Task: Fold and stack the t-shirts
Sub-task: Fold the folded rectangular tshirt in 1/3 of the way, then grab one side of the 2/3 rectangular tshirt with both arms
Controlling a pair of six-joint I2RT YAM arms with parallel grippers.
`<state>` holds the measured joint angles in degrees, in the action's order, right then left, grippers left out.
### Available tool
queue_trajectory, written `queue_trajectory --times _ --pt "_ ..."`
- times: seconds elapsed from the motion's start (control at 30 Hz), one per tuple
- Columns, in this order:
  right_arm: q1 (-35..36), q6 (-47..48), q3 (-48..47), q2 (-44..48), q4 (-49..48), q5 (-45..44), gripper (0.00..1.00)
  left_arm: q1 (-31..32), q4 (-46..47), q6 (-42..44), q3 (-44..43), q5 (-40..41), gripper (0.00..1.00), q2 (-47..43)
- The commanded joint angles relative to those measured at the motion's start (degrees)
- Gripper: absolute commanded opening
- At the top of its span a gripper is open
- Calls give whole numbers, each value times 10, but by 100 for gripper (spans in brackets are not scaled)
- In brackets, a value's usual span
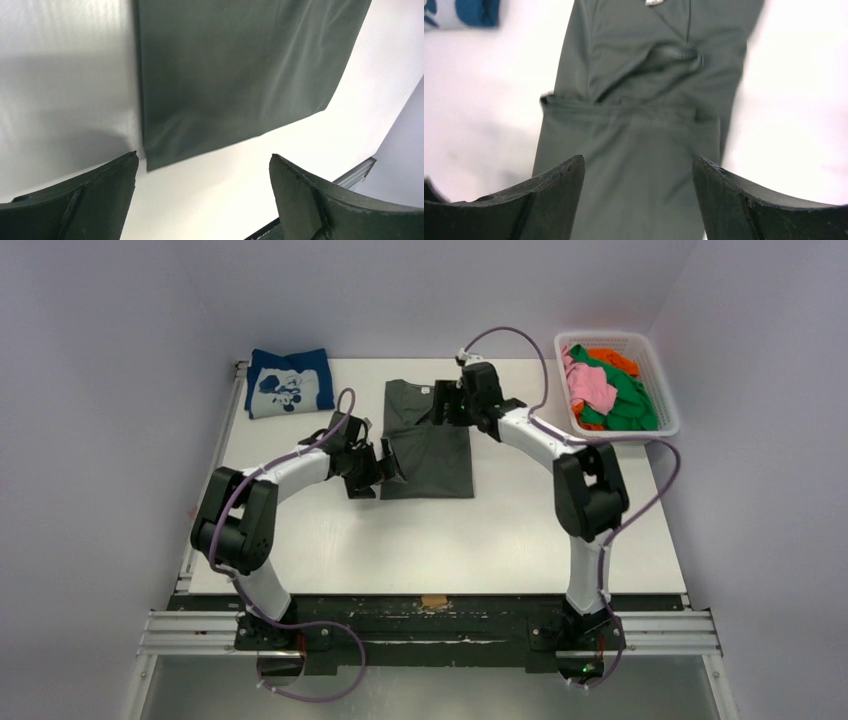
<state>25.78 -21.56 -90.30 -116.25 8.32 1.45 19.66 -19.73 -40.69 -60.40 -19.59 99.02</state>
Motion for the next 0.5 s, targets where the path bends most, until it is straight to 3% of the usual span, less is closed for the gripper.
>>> queue_trajectory --times 0.0,0.1,0.27,0.47 --pt "1 -16 141 122 -23 -33 77 0 -23 15 18 42 97 -45" --pt "0 -43 208 154 -2 -19 76 0 -31 14 5 43 84 -17" --pt "1 -63 262 167 34 23 66 1 -15 6 -6 33 56 22" --pt "1 -71 310 170 34 38 56 2 -31 8 -38 38 40 70"
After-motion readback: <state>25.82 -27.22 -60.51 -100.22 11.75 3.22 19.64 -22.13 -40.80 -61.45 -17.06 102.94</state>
